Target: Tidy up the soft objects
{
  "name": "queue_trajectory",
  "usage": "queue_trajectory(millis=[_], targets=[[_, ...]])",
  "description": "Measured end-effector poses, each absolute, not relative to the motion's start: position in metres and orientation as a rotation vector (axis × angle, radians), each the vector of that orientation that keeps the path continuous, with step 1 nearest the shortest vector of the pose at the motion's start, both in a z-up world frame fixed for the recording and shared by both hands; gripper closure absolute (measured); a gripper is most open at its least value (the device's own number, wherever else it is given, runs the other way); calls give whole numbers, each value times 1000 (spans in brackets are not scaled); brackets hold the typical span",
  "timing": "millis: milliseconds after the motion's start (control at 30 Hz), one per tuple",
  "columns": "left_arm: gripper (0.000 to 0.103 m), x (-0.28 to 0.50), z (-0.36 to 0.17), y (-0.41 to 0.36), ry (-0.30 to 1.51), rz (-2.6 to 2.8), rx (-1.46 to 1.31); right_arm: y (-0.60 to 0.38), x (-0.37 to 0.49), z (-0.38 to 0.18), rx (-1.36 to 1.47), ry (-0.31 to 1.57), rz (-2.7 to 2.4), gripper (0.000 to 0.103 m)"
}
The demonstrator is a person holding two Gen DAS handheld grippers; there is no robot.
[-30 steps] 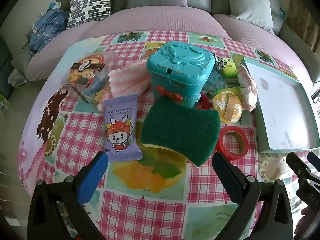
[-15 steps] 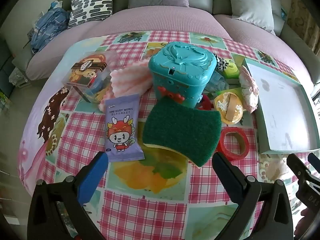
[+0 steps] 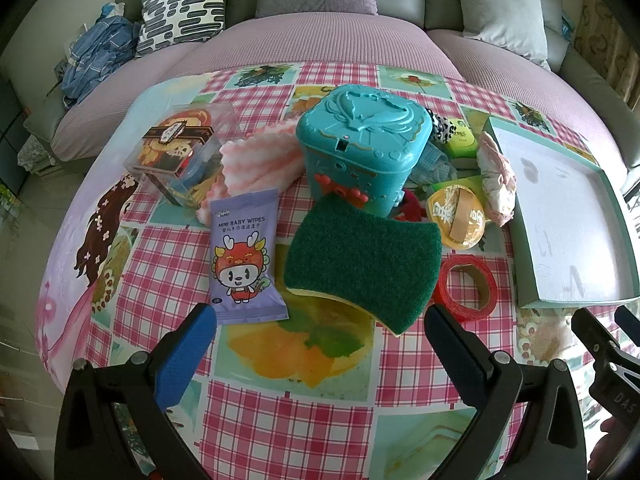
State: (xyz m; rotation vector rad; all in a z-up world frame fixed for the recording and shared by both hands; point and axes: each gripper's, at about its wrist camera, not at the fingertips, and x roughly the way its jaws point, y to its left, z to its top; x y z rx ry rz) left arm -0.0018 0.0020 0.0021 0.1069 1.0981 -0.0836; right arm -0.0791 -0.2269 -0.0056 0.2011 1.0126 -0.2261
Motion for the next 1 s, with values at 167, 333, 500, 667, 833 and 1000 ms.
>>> queue_trajectory(millis=[167,333,500,667,833,1000], targets=[[0,-2,2,2,1098,-82,106,-227,-79,-6,200,1012,-227,0],[0,-2,2,2,1098,-82,106,-227,-79,-6,199,1013,-226,0],[0,-2,2,1,1098,-81,106,-227,-79,-6,198,1014,-221,0],[0,-2,2,2,1097,-82,106,-227,-79,-6,196,1016,-214,0],[0,-2,2,1,1097,-81,106,-228,-79,-7,196,1017,-214,0],[0,-2,2,1,1096,-82,106,-228,-79,-7,196,1016,-214,0]])
